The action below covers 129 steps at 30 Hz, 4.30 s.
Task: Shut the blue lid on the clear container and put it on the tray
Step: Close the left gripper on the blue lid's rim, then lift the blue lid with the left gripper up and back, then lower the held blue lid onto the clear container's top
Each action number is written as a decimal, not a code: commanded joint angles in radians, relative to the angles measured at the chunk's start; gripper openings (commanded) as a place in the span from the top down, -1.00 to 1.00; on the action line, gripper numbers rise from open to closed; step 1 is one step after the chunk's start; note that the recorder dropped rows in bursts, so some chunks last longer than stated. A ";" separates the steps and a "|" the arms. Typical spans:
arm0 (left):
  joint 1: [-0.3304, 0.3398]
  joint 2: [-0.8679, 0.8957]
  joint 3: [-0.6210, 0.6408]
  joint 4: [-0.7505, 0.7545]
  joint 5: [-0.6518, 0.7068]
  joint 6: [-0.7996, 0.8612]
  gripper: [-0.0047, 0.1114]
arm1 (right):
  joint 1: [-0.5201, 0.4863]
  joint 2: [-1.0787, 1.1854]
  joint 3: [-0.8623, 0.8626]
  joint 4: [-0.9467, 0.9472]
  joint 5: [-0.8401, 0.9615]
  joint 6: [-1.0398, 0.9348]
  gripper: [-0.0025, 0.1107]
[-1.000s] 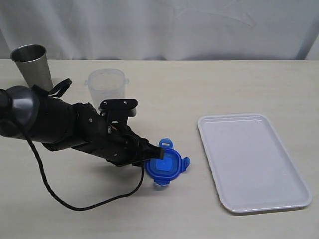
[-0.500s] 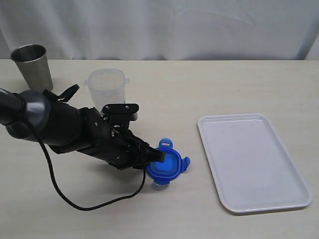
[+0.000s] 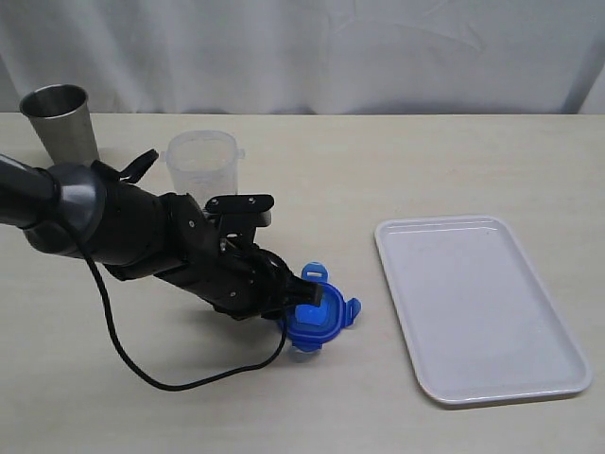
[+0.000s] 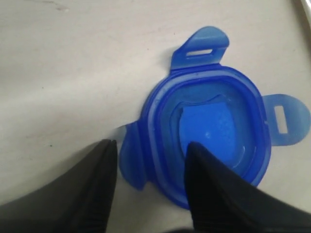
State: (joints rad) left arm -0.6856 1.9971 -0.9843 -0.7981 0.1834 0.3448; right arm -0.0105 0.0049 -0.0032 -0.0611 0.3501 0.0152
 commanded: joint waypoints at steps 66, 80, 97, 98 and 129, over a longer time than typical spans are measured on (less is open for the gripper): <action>-0.002 -0.569 -0.007 0.109 0.189 0.444 0.92 | 0.001 -0.005 0.003 0.001 -0.004 -0.005 0.88; 0.036 -0.696 -0.007 0.592 -0.230 0.471 0.92 | 0.001 -0.005 0.003 0.001 -0.004 -0.005 0.88; 0.352 -0.462 -0.007 0.628 -0.627 0.743 0.92 | 0.001 -0.005 0.003 0.001 -0.004 -0.005 0.88; 0.352 -0.434 -0.007 0.626 -0.646 0.808 0.92 | 0.001 -0.005 0.003 0.001 -0.004 -0.005 0.88; 0.228 -0.316 -0.007 0.332 -0.615 1.241 0.92 | 0.001 -0.005 0.003 0.001 -0.004 -0.005 0.88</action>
State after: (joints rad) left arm -0.4509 1.6873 -0.9908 -0.3811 -0.4202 1.5295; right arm -0.0105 0.0049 -0.0032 -0.0611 0.3501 0.0152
